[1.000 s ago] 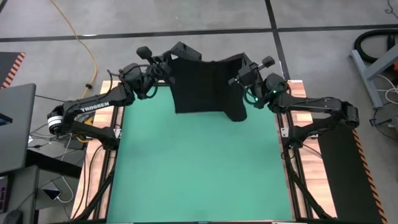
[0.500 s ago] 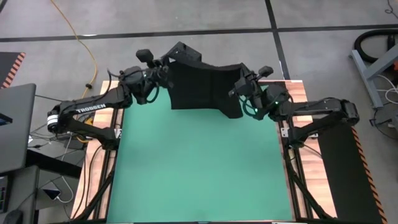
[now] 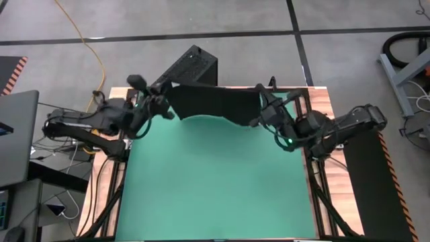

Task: Roll towel into tight, uniform cylinder
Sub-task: Fold the black towel

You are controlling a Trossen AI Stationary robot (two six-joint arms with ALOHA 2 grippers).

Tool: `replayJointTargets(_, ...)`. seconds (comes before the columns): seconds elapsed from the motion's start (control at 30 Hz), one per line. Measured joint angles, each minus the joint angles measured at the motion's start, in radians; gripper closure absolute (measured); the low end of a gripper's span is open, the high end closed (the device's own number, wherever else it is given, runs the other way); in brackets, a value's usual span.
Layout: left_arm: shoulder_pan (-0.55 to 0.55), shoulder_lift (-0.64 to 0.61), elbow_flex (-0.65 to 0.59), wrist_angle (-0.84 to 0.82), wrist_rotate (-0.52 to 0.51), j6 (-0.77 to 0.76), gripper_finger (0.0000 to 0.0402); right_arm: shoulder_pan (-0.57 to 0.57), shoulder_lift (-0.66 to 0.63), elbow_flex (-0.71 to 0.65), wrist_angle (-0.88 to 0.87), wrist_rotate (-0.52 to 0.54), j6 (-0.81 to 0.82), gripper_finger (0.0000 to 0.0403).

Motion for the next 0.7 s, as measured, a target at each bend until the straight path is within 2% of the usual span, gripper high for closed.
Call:
replayJointTargets(0.17, -0.134, -0.014, 0.009, 0.016, -0.081, 0.051, 0.0401, 0.111, 0.002, 0.057, -0.002, -0.072, 0.015, 0.0403)
replayJointTargets(0.27, -0.178, -0.012, 0.042, 0.016, -0.11, 0.058, 0.0401, 0.149, 0.008, 0.1, 0.001, -0.078, 0.022, 0.0403)
replayJointTargets(0.37, -0.18, -0.013, 0.069, 0.02, -0.107, 0.045, 0.0401, 0.139, 0.011, 0.125, 0.001, -0.026, 0.034, 0.0403)
replayJointTargets(0.47, -0.135, -0.013, 0.078, 0.017, -0.098, 0.018, 0.0401, 0.084, 0.012, 0.127, -0.003, 0.028, 0.082, 0.0403)
replayJointTargets(0.53, -0.093, -0.013, 0.078, -0.031, -0.082, -0.057, 0.0401, 0.035, 0.014, 0.118, -0.035, 0.065, 0.14, 0.0403)
replayJointTargets(0.6, -0.043, -0.013, 0.078, -0.16, -0.055, -0.177, 0.0401, -0.018, 0.015, 0.104, -0.112, 0.075, 0.224, 0.0403)
replayJointTargets(0.7, 0.042, -0.013, 0.078, -0.431, 0.079, -0.428, 0.0401, -0.1, 0.016, 0.097, -0.341, 0.096, 0.419, 0.0403)
